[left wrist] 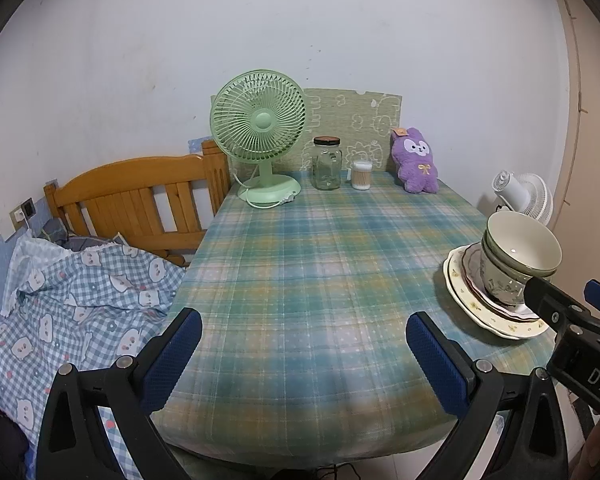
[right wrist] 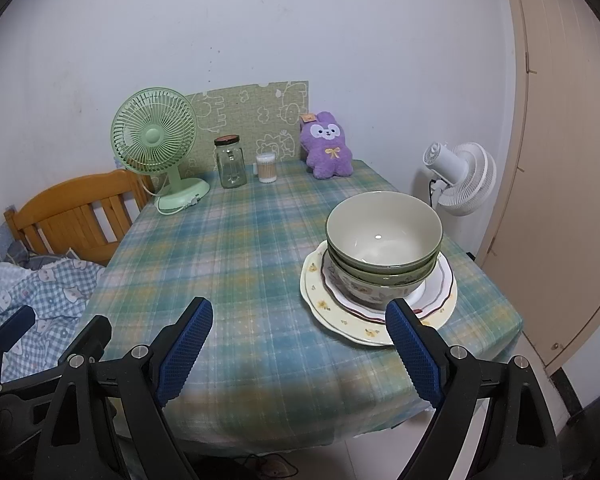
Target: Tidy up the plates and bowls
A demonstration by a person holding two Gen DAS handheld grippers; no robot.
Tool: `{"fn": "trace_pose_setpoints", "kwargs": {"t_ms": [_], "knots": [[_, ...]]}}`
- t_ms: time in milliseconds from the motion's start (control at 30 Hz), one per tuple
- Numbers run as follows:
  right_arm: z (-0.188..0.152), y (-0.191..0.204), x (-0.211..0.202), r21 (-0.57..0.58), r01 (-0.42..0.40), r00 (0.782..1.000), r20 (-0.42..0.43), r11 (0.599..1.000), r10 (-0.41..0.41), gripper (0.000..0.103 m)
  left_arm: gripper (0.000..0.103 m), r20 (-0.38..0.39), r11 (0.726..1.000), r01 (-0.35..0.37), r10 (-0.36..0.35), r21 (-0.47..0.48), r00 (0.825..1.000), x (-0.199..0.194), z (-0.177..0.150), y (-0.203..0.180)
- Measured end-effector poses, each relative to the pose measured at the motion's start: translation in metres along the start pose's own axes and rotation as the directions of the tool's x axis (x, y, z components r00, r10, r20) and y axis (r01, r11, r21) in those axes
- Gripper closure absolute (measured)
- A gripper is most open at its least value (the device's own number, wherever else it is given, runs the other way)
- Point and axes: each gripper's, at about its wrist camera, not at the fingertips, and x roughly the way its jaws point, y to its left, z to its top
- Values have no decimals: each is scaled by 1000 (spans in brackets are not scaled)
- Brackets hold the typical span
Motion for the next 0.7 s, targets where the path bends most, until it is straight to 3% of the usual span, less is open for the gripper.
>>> {"fn": "trace_pose_setpoints", "kwargs": {"t_ms": [700], "knots": [[6,-1,3,-3,9,1000,-6,1000,-9,13,0,-10,1000,7,-7,-20,1000,4,5,-1]]}}
